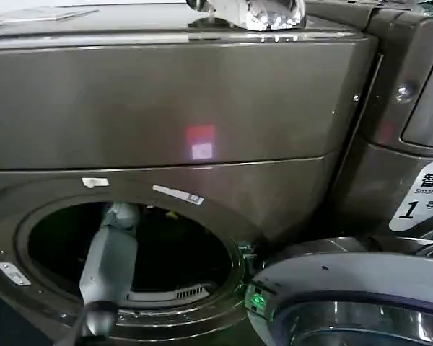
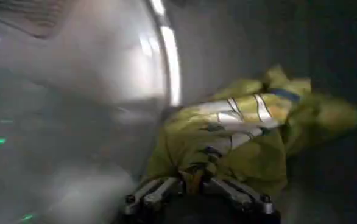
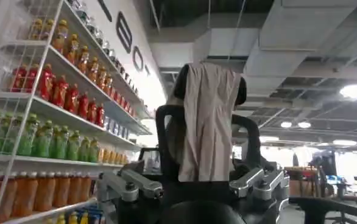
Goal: Grasp the clothes from the dryer.
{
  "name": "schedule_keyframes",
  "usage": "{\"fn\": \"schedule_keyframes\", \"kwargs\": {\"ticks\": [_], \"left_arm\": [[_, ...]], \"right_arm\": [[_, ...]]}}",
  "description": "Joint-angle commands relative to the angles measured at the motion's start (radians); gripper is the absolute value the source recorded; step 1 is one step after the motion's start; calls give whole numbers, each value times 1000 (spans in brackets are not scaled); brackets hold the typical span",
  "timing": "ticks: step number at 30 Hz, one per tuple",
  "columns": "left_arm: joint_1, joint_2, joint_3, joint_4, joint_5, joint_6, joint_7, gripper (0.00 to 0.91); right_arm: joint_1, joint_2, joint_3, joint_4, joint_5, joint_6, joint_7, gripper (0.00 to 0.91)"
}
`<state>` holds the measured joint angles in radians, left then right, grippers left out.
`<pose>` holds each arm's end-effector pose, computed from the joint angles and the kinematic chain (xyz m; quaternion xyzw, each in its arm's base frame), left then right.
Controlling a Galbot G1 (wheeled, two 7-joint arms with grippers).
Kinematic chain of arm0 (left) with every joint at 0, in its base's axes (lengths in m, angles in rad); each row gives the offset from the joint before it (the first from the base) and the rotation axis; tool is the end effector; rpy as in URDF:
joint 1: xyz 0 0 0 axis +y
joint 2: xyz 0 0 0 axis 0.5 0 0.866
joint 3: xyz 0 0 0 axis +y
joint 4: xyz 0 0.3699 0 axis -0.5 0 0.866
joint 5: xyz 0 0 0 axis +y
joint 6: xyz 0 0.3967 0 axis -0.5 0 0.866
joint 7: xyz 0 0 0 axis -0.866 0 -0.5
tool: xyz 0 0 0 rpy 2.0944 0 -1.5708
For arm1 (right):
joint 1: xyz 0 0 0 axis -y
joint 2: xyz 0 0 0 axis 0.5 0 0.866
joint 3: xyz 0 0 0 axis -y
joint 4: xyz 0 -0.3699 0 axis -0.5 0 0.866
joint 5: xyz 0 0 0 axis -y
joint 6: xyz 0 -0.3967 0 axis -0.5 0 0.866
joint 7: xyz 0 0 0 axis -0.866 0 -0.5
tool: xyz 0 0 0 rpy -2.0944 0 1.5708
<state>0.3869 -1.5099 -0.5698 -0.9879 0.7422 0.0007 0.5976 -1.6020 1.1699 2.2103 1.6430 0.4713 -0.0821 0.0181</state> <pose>0.6209 0.0511 -0.2601 -0.2264 -0.8996 -0.3629 0.0876 -0.1236 -0.4950 -0.1126 0.6537 0.7313 -0.1585 0.1133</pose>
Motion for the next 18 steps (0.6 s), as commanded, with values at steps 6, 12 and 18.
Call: {"fn": "schedule_keyframes", "kwargs": {"ticks": [6,12,18], "left_arm": [[177,-59,18,-299,-707,231,-609,0],[224,-68,28,-335,-750,258,-654,0],[239,-63,37,-354,-716,256,-625,0]], "right_arm": [[-4,-2,-8,4,-10,32,-4,907],[0,2,-15,3,-4,38,-3,907],[2,9,-14,22,9,25,-9,907]]}}
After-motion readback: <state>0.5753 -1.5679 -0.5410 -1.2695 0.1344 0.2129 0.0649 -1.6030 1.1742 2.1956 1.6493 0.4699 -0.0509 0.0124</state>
